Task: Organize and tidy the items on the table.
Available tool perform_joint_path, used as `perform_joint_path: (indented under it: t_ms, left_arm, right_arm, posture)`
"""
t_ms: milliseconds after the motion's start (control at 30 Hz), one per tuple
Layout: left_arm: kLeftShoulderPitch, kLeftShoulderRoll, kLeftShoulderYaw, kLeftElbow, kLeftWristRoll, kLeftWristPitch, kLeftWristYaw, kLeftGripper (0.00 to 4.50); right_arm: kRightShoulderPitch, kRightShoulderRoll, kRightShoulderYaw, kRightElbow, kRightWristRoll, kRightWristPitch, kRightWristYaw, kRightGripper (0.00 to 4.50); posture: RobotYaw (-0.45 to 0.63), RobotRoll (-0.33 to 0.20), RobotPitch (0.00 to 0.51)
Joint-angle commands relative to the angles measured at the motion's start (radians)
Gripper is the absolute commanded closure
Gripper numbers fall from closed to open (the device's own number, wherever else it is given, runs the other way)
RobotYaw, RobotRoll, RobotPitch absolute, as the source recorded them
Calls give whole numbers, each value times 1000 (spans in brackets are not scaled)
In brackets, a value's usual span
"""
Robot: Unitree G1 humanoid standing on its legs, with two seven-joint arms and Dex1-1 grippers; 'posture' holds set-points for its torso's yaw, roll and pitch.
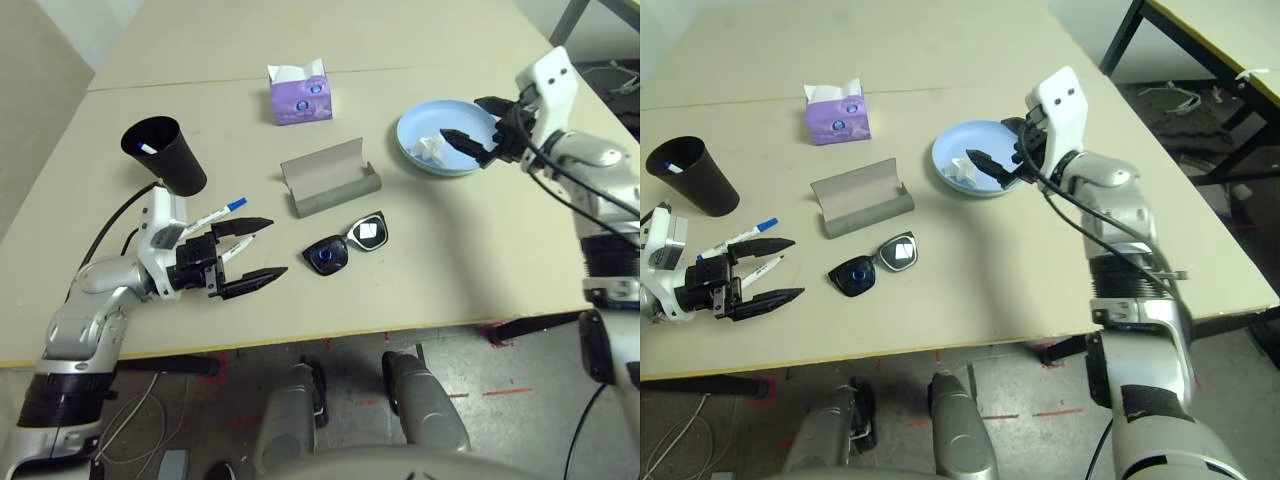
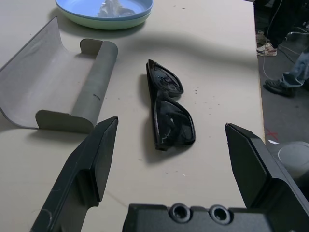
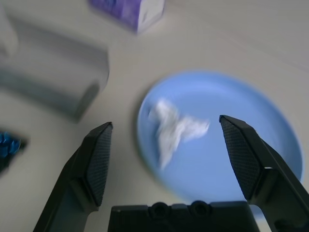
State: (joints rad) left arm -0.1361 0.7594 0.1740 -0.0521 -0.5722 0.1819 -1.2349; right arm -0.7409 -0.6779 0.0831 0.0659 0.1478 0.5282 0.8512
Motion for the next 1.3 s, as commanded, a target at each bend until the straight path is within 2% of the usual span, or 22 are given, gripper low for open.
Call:
perform_joint_path:
  t_ms: [33, 167, 300, 500, 700, 933, 1300]
  left_arm:
    - [-3, 9, 0, 35, 24, -21, -17, 0]
    - [-8, 9, 5, 48, 30, -27, -18, 0]
    - [0, 13, 17, 53, 31, -33, -13, 0]
    - [28, 14, 36, 43, 29, -37, -1, 0]
    - [58, 15, 46, 21, 26, -34, 9, 0]
    - [83, 18, 41, -2, 21, -24, 11, 0]
    - [99, 17, 37, -17, 24, -20, 18, 0]
  right_arm:
    - [19, 8, 86, -193, 46, 122, 66, 24]
    - [-29, 25, 230, -317, 41, 193, 143, 24]
    - [-113, 82, 412, -307, -60, 122, 183, 24]
    - [-159, 197, 540, -243, -144, 59, 193, 24]
    - [-115, 201, 582, -183, -203, -32, 211, 24]
    - [-102, 194, 576, -85, -269, -144, 226, 24]
    - [-94, 236, 569, -63, -324, -257, 252, 24]
  posture:
    - [-118, 0, 207]
    - [-113, 0, 206]
    - [-103, 0, 205]
    - [-85, 0, 208]
    - [-74, 0, 210]
    - [-76, 0, 216]
    - [-70, 0, 217]
